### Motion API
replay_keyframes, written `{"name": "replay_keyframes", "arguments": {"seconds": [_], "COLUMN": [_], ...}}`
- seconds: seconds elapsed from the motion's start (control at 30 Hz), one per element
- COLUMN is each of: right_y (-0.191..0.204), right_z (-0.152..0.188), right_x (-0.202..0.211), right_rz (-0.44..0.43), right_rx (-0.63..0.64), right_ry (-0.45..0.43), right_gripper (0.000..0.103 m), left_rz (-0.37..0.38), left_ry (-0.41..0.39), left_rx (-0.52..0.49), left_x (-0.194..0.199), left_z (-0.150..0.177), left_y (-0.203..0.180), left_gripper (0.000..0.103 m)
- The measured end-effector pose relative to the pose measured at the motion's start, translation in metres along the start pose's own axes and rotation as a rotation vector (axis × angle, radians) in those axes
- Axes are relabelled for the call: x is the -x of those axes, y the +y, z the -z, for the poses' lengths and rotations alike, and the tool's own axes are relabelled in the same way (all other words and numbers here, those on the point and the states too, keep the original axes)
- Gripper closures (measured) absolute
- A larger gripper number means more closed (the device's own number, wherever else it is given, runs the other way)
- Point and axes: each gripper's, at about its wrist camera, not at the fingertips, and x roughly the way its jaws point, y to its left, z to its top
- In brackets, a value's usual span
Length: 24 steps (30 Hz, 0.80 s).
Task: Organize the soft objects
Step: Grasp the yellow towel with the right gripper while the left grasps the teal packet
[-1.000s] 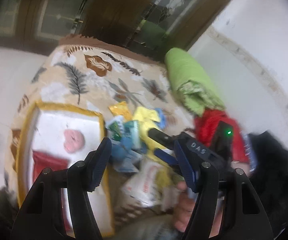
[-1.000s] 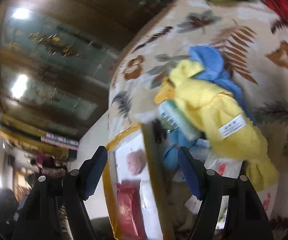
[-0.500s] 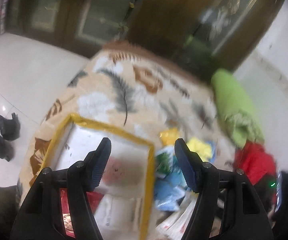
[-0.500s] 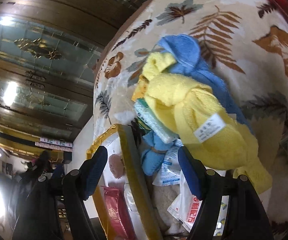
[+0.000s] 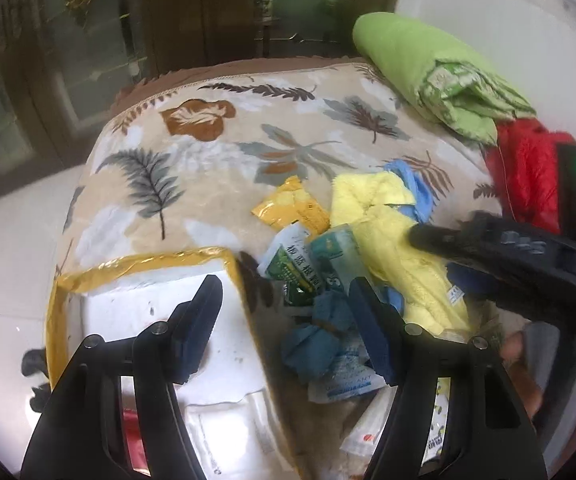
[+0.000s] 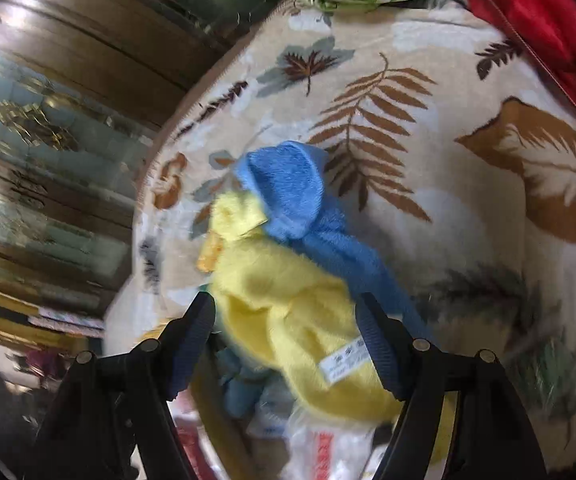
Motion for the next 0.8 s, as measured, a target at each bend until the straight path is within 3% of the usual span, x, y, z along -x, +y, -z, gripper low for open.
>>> {"name": "replay_keyframes", "arguments": {"seconds": [0.1,0.27,0.37,0.5,0.63,0.8], "right_y": [-0.006,0.001,0.001,-0.010,-0.021,-0.020], "right_z": [0.003,0.005,0.007,0.007,0.008,0.008], "right_x": [-0.017,-0.009,0.009,0.034,0.039,0.039], "right_rz": [0.008,0.003,-0.065,-0.133,-0.145,-0.143], "right_rx": [0.001,0.054,0.056,0.012,-0.027,-0.024], "right_ry": [0.078,0.058,-0.001,-0.100,-0.120,-0.129], "right_gripper": [0.060,0.083,0.086,0.087,0.087,0.087], "left_rz": [-0.006,0.000,0.019,0.128,0.154,0.140], "left_ry": [-0.001,0.003,0.003,0.043,0.069,0.244], "left_rx": [-0.029,-0.033,-0.022,0.065,0.051,0.050], "left_x": [-0.005,-0.012,-0.013,-0.019,-0.030,-0.086], "left_z": [0.001,0.001,0.000,-0.005,-0.013,-0.031], "left_y": [-0.006,-0.008,-0.004,0.012,0.001,-0.028], "left_gripper": [0.036,0.036,0.036,0.037,0.037,0.036]}}
